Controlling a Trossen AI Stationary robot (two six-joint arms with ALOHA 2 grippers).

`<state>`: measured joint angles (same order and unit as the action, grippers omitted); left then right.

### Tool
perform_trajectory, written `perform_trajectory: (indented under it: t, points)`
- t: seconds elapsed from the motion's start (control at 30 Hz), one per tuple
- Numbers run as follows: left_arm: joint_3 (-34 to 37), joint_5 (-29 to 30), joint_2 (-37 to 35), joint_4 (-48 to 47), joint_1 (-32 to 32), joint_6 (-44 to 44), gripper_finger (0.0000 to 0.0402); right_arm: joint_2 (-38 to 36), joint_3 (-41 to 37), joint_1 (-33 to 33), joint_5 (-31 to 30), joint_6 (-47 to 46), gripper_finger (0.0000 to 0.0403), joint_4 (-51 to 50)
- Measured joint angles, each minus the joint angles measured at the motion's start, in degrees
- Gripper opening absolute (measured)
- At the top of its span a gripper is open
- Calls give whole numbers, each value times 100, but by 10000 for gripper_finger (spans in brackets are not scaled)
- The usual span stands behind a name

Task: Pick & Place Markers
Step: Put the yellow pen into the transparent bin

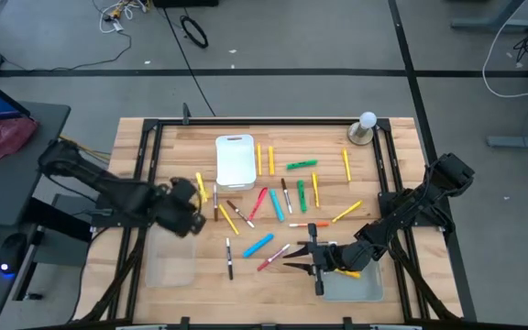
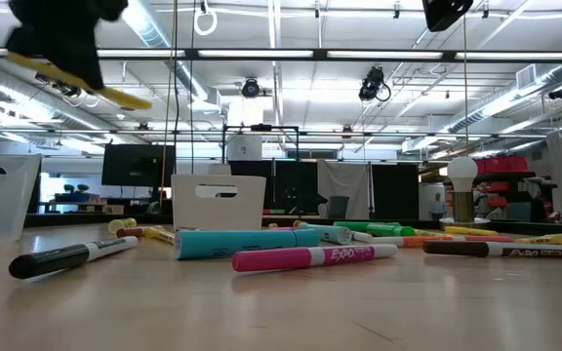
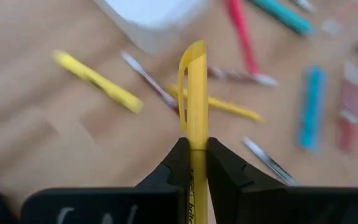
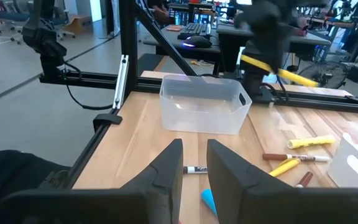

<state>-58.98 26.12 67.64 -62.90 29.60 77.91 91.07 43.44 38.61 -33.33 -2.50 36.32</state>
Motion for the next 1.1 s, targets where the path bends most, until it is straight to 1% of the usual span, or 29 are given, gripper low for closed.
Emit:
perform_trajectory:
  t: [0.13,0.27,0.37,0.5,0.57,0.67,0.93,1.1]
  points:
    - [-206,-494,201,9,811,1021,34,0,0,0,0,70,75,3]
    - [-212,-1007,590,-51,1397,2075,34,0,0,0,-1,198,75,69]
    - [-212,-1317,987,-271,1664,2765,34,0,0,0,0,307,75,120]
    - [-206,-1817,1536,-671,1791,3480,34,0,0,0,97,356,75,142]
    - [-124,-2101,1739,-665,1782,3576,35,0,0,-14,126,354,75,144]
    - [65,-2230,1954,-507,1755,3584,37,0,0,-17,143,352,75,144]
    - [853,-2044,2024,781,1507,3551,39,0,0,-33,141,358,75,146]
    - [1203,-2023,2021,1199,1388,3554,40,0,0,-33,141,356,75,146]
